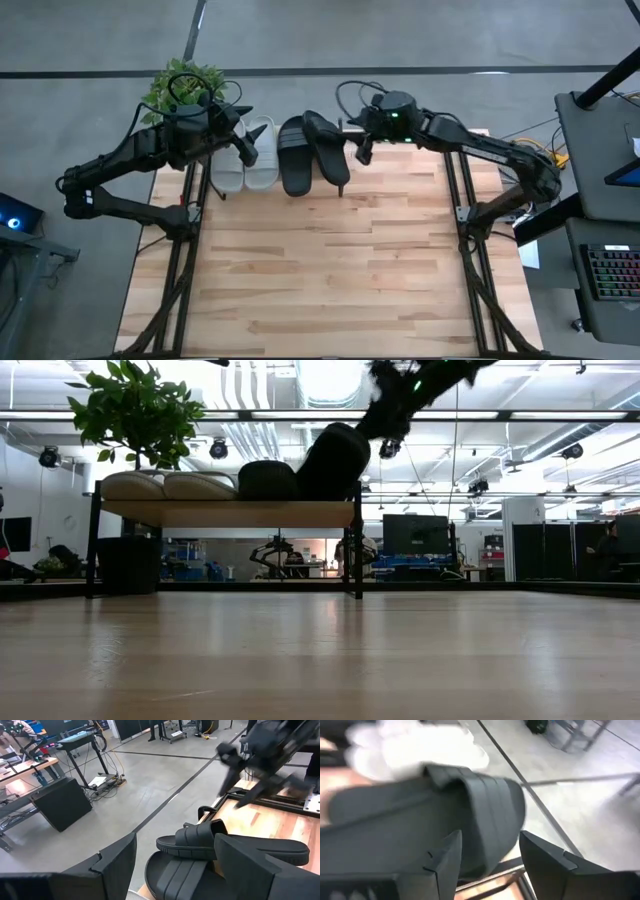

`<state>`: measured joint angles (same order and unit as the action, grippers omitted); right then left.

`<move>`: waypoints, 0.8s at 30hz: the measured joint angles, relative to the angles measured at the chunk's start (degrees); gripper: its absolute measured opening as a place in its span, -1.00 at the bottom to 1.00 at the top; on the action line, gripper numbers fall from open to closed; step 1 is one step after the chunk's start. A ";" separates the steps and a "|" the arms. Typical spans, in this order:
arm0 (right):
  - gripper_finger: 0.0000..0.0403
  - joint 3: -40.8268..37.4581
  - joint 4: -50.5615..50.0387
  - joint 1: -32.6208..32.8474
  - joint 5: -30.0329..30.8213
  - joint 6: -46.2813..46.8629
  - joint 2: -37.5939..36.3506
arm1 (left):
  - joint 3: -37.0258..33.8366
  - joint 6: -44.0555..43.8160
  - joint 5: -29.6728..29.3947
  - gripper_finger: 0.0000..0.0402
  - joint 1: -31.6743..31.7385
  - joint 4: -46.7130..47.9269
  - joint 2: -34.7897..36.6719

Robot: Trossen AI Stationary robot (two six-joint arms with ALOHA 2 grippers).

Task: Pick and place slides into the shelf
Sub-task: Adjust the pair of black slippers on the shelf

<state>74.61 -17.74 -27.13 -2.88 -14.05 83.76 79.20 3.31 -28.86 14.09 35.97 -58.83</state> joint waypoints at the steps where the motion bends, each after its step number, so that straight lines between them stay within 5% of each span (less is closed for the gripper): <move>1: -0.06 0.00 -0.94 0.39 -1.36 0.12 -1.66 | 0.00 0.00 0.00 0.25 0.00 0.01 0.00; 7: -0.15 -0.13 -4.83 7.51 -6.20 -3.94 -10.17 | 0.00 0.00 0.00 0.25 0.04 0.00 -0.02; 13: -0.19 -0.87 -15.03 18.10 8.52 -8.91 -9.90 | 0.00 -0.02 0.00 0.25 0.04 -0.67 -0.04; 24: -0.20 -1.36 -14.64 28.21 17.02 -2.55 -6.15 | 0.00 -0.02 -0.02 0.25 0.04 -0.85 -0.04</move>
<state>73.25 -32.38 1.08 14.14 -16.61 77.61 79.20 3.29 -28.88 14.13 35.11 -58.87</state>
